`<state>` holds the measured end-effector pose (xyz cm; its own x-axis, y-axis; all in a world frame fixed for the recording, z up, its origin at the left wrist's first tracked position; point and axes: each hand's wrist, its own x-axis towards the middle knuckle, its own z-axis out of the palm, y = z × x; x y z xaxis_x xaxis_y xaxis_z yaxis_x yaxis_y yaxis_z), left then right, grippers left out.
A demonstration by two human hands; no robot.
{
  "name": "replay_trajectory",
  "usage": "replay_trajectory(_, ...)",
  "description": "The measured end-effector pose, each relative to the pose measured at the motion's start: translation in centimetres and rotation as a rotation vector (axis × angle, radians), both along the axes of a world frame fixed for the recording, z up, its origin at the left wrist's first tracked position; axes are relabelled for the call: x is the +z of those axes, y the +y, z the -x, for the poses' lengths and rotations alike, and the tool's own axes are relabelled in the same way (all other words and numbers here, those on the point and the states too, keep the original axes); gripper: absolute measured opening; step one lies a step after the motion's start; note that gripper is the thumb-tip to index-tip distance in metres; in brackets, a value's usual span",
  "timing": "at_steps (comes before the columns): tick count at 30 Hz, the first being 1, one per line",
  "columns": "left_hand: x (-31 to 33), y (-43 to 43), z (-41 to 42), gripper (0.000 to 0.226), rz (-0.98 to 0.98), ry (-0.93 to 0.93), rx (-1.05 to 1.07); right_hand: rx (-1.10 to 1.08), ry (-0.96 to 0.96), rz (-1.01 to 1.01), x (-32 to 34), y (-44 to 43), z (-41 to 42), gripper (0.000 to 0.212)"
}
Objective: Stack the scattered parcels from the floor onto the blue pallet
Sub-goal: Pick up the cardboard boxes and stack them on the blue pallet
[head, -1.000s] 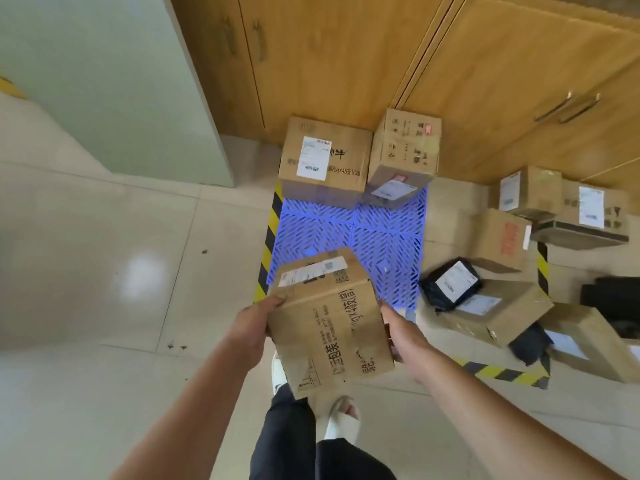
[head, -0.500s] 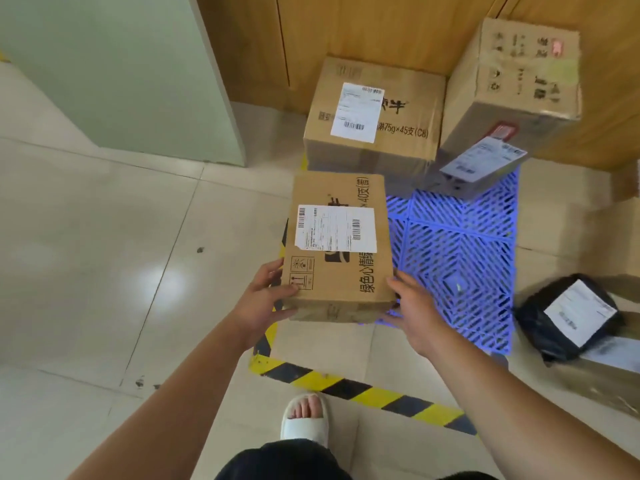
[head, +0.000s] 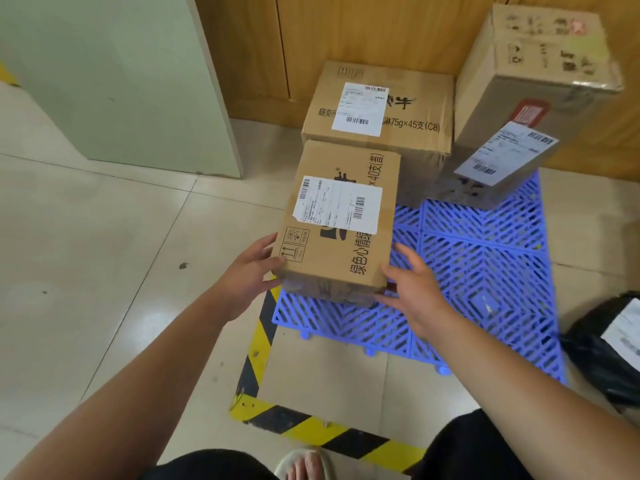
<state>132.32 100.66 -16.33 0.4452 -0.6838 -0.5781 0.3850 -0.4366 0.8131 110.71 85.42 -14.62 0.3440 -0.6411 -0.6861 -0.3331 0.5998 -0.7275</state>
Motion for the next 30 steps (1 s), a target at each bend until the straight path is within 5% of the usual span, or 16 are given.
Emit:
replay_trajectory(15, 6.7, 1.0, 2.3, 0.065, -0.333, -0.145, 0.164, -0.053, 0.195, -0.018, 8.3, 0.9, 3.5, 0.045)
replay_trajectory(22, 23.8, 4.2, 10.9, 0.038, -0.346, 0.01, 0.099, -0.136, 0.211, -0.115, 25.4, 6.6, 8.3, 0.03)
replay_trajectory(26, 37.3, 7.4, 16.8, 0.03, -0.33, 0.187, 0.081, -0.213, 0.175, -0.178, 38.6, 10.9, 10.8, 0.009)
replay_trajectory(30, 50.9, 10.3, 22.9, 0.022, -0.331, 0.232, 0.006, -0.213, 0.162, -0.179, 51.2, 13.7, 15.1, 0.01)
